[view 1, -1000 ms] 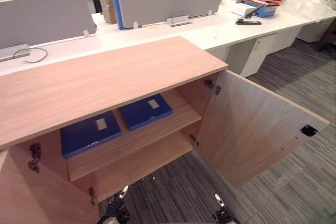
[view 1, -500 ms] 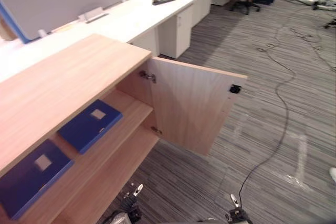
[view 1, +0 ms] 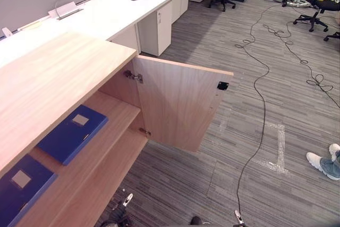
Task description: Walk over to the cabinet, pick up the folder, carry it to the office cabinet, place the folder inside the office cabinet, then close the office cabinet door
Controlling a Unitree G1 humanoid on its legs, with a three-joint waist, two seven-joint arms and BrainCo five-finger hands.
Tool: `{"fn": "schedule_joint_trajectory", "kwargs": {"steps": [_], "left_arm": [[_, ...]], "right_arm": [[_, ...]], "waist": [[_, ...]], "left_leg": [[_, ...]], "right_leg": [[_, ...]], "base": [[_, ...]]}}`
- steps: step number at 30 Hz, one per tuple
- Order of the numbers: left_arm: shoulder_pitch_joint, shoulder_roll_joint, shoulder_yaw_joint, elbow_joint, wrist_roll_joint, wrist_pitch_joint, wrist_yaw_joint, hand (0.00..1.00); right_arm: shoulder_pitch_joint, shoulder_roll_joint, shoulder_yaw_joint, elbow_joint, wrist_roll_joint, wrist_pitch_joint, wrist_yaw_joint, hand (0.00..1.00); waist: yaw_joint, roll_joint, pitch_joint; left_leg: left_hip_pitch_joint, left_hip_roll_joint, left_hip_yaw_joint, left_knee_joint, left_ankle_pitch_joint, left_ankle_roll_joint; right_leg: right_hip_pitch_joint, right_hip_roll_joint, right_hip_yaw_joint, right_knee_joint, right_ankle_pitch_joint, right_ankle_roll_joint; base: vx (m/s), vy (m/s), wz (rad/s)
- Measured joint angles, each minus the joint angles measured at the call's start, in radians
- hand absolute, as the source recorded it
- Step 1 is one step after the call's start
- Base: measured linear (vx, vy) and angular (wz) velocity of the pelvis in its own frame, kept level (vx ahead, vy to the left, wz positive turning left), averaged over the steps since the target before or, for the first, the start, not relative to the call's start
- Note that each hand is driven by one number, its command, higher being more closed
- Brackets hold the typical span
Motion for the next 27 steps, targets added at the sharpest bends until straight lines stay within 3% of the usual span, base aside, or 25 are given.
{"fn": "schedule_joint_trajectory", "kwargs": {"steps": [4,6,7,9,10,11,14,15,16,19,21,27], "left_arm": [[0.019,0.008,0.002,0.004,0.000,0.001,0.001,0.00],[0.022,0.009,0.019,0.003,-0.001,0.001,0.001,0.00],[0.023,0.009,0.032,-0.002,-0.001,0.001,0.001,0.00],[0.024,0.007,0.045,-0.012,0.000,0.000,0.001,0.00],[0.025,0.002,0.057,-0.013,-0.004,-0.002,0.002,0.00],[0.022,0.001,0.061,-0.013,-0.018,-0.005,0.006,0.00],[0.021,-0.013,0.069,-0.029,-0.026,-0.005,0.011,0.00],[0.025,-0.019,0.074,-0.035,-0.026,-0.006,0.012,0.00],[0.032,-0.033,0.083,-0.040,-0.038,-0.006,0.011,0.00],[0.041,-0.030,0.121,-0.047,-0.040,-0.010,0.015,0.00],[0.046,-0.031,0.125,-0.044,-0.031,-0.009,0.015,0.00],[0.058,-0.033,0.122,-0.037,-0.014,-0.011,0.015,0.00]], "right_arm": [[0.000,0.000,0.004,0.000,0.000,0.000,0.007,0.00],[-0.002,-0.001,0.014,0.000,0.000,-0.001,0.009,0.00],[-0.001,-0.003,0.033,0.001,0.001,-0.002,0.010,0.00],[0.000,-0.011,0.043,0.008,0.004,-0.004,0.012,0.00],[-0.001,-0.015,0.046,0.012,0.012,-0.005,0.013,0.00],[-0.006,-0.022,0.052,0.021,0.019,-0.007,0.012,0.00],[-0.006,-0.019,0.056,0.022,0.035,-0.014,0.006,0.00],[-0.004,-0.022,0.065,0.021,0.035,-0.015,0.006,0.00],[0.003,-0.030,0.077,0.017,0.035,-0.019,0.007,0.00],[0.029,-0.003,0.113,0.015,0.034,-0.026,0.008,0.00],[0.040,-0.002,0.133,-0.006,0.031,-0.026,0.010,0.00],[0.055,-0.002,0.167,-0.022,-0.016,-0.027,0.018,0.00]], "waist": [[0.003,-0.001,0.000],[0.007,-0.001,0.000],[0.015,-0.001,0.002],[0.023,0.005,0.006],[0.028,0.011,0.012],[0.030,0.017,0.016],[0.033,0.016,0.023],[0.034,0.021,0.024],[0.038,0.033,0.020],[0.051,-0.004,-0.014],[0.044,-0.006,-0.027],[0.039,-0.005,-0.064]], "left_leg": [[0.000,0.003,0.008,0.023,-0.021,-0.002],[-0.033,0.026,0.012,0.134,-0.065,0.000],[-0.084,0.058,0.003,0.278,-0.102,0.018],[-0.170,0.110,-0.046,0.517,-0.113,0.043],[-0.235,0.126,-0.135,0.653,-0.097,0.067],[-0.266,0.103,-0.237,0.704,-0.133,0.070],[-0.305,0.013,-0.398,0.580,-0.229,0.057],[-0.302,-0.001,-0.427,0.510,-0.224,0.051],[-0.293,-0.008,-0.455,0.431,-0.181,0.038],[-0.243,-0.073,-0.394,0.308,-0.140,0.074],[-0.206,-0.112,-0.383,0.229,-0.106,0.087],[-0.144,-0.122,-0.376,0.152,-0.082,0.086]], "right_leg": [[0.001,0.000,0.017,0.000,0.001,0.001],[-0.001,0.000,0.041,0.000,-0.003,-0.003],[-0.008,0.000,0.065,0.000,-0.010,-0.004],[-0.009,0.006,0.107,0.007,-0.013,-0.008],[-0.008,0.010,0.136,0.028,-0.020,-0.015],[-0.009,0.009,0.168,0.042,-0.025,-0.019],[-0.016,-0.016,0.231,0.066,-0.037,-0.003],[-0.024,-0.017,0.238,0.072,-0.041,0.006],[-0.024,-0.007,0.248,0.073,-0.044,0.025],[-0.011,-0.052,0.236,0.055,-0.036,0.028],[-0.010,-0.085,0.237,0.047,-0.035,0.030],[0.013,-0.087,0.215,0.024,-0.031,0.035]], "base": [[-0.01,-0.006,-0.11],[0.00,-0.018,-0.38],[-0.02,-0.035,-0.59],[-0.01,-0.017,-0.69],[0.04,0.064,-0.71],[0.06,0.098,-0.70],[0.01,0.201,-0.60],[-0.07,0.253,-0.53],[-0.01,0.246,-0.53],[0.15,0.174,-0.32],[0.17,0.106,-0.07],[0.18,0.033,-0.06]]}}
